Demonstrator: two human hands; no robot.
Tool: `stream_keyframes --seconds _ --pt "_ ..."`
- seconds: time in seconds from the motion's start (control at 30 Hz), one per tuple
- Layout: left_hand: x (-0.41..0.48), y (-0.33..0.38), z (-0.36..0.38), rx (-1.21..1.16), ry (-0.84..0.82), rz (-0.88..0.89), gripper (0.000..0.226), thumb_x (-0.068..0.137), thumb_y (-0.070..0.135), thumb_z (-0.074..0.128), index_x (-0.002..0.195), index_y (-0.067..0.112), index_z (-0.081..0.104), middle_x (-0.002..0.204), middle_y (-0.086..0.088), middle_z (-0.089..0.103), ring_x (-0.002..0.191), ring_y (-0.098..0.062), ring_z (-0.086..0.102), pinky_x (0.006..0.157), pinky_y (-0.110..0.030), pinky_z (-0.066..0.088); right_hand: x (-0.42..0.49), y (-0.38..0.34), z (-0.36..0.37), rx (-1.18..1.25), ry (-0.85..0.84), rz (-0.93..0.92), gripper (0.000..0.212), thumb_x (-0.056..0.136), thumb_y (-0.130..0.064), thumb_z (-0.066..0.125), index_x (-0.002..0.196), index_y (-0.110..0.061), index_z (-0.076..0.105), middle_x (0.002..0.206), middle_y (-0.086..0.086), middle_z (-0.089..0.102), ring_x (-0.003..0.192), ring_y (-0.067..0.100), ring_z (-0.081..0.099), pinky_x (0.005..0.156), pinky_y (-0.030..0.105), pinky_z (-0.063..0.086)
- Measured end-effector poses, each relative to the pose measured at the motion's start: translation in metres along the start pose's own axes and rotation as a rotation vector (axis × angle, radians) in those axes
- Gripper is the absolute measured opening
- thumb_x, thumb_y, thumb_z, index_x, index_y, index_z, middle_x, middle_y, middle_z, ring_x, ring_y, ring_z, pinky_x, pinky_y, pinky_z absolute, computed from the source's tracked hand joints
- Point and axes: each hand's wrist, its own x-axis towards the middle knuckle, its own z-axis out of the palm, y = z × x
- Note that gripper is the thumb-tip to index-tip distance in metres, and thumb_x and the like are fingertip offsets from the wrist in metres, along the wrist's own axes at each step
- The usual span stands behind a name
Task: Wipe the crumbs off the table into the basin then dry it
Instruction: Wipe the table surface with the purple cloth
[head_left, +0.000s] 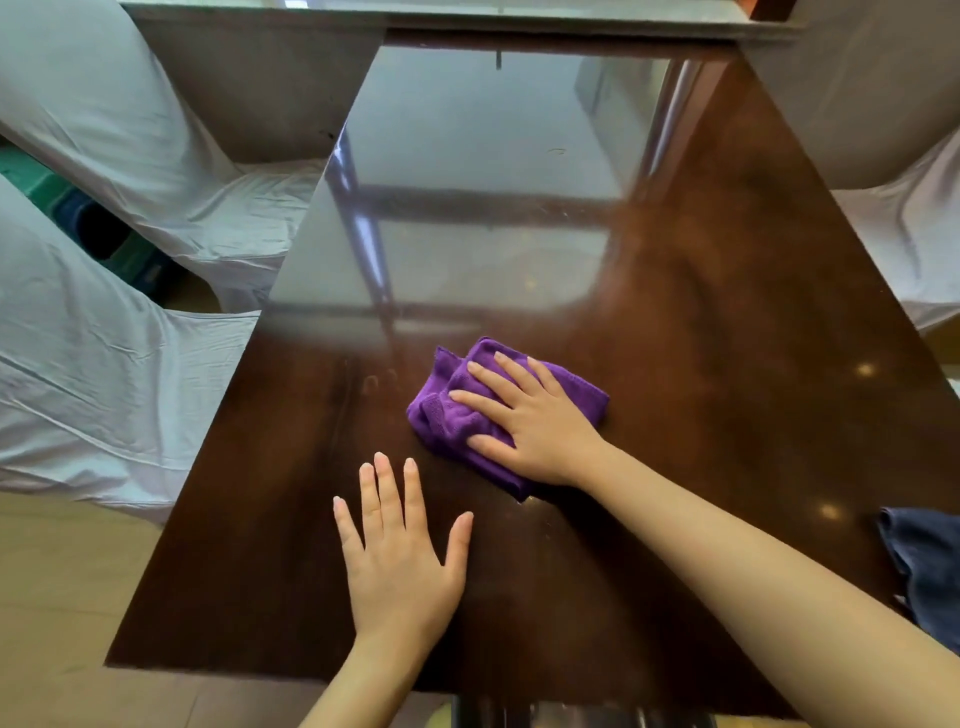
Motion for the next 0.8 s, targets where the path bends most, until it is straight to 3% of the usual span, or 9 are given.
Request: stream_keyframes --seconds 0.13,0.3,0.5,0.8 --pt "-0.023 0.013 0.003 0.004 0.008 -0.002 0.086 0.082 0.066 -0.001 0.141 0.009 0.027 0.150 -0.020 0.025 0.141 -0.032 0.019 0.112 -0.054 0.012 -0.058 0.019 -0.004 0.002 -0.006 0.037 0.056 0.089 -0.061 0.024 0.141 -0.045 0.014 0.157 -0.007 0.011 0.144 0.019 -0.002 0.116 0.045 -0.005" --pt "-0.050 0.031 0.010 -0.004 0.007 -0.051 0.087 0.076 0.067 -0.001 0.145 0.014 0.008 0.156 -0.015 0.005 0.144 -0.028 -0.002 0.115 -0.050 -0.002 -0.127 0.047 -0.014 0.033 0.011 0.150 0.054 0.089 -0.060 0.029 0.140 -0.045 0.018 0.157 -0.007 0.014 0.144 0.019 0.002 0.115 0.043 -0.004" --pt "-0.058 0.037 0.011 -0.033 0.019 -0.068 0.073 0.090 0.058 0.023 0.146 0.015 0.005 0.157 -0.013 -0.002 0.144 -0.025 -0.006 0.116 -0.050 -0.004 -0.211 0.070 -0.013 0.046 0.019 0.305 0.054 0.091 -0.058 0.028 0.141 -0.044 0.017 0.157 -0.004 0.012 0.144 0.021 0.003 0.115 0.045 -0.002" --pt "-0.053 0.030 0.016 -0.031 0.035 -0.076 0.073 0.089 0.060 0.019 0.146 0.017 0.005 0.157 -0.012 -0.001 0.144 -0.025 -0.006 0.115 -0.050 -0.005 -0.263 0.000 0.005 0.086 0.154 0.539 0.056 0.091 -0.056 0.030 0.142 -0.037 0.021 0.157 0.001 0.014 0.144 0.026 0.003 0.115 0.049 -0.003"
